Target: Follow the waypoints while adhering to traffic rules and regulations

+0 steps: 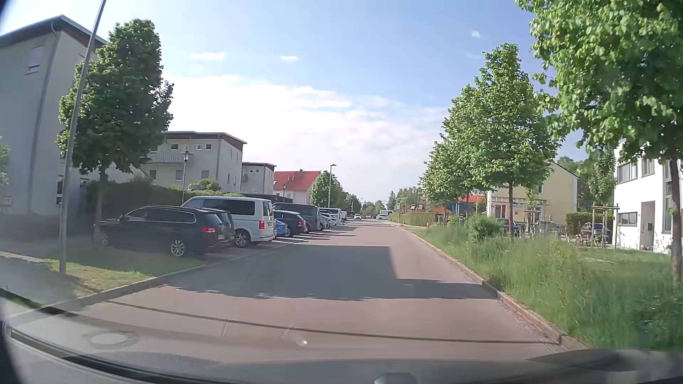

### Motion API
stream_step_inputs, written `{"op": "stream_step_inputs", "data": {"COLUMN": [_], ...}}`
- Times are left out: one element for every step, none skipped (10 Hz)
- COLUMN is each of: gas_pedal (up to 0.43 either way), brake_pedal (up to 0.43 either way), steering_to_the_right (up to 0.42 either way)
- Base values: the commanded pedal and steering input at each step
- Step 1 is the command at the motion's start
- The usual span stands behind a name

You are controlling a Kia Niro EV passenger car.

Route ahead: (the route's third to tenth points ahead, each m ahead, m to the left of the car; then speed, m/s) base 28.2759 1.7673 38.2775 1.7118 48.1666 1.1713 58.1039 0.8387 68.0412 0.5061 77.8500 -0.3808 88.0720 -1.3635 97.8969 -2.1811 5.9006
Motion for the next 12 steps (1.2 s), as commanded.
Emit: {"op": "stream_step_inputs", "data": {"gas_pedal": [0.067, 0.067, 0.059, 0.059, 0.059, 0.059, 0.059, 0.067, 0.067, 0.067, 0.067, 0.067], "brake_pedal": [0.000, 0.000, 0.000, 0.000, 0.000, 0.000, 0.000, 0.000, 0.000, 0.000, 0.000, 0.000], "steering_to_the_right": [0.078, 0.065, 0.054, 0.044, 0.035, 0.027, 0.024, 0.023, 0.023, 0.023, 0.024, 0.024]}}
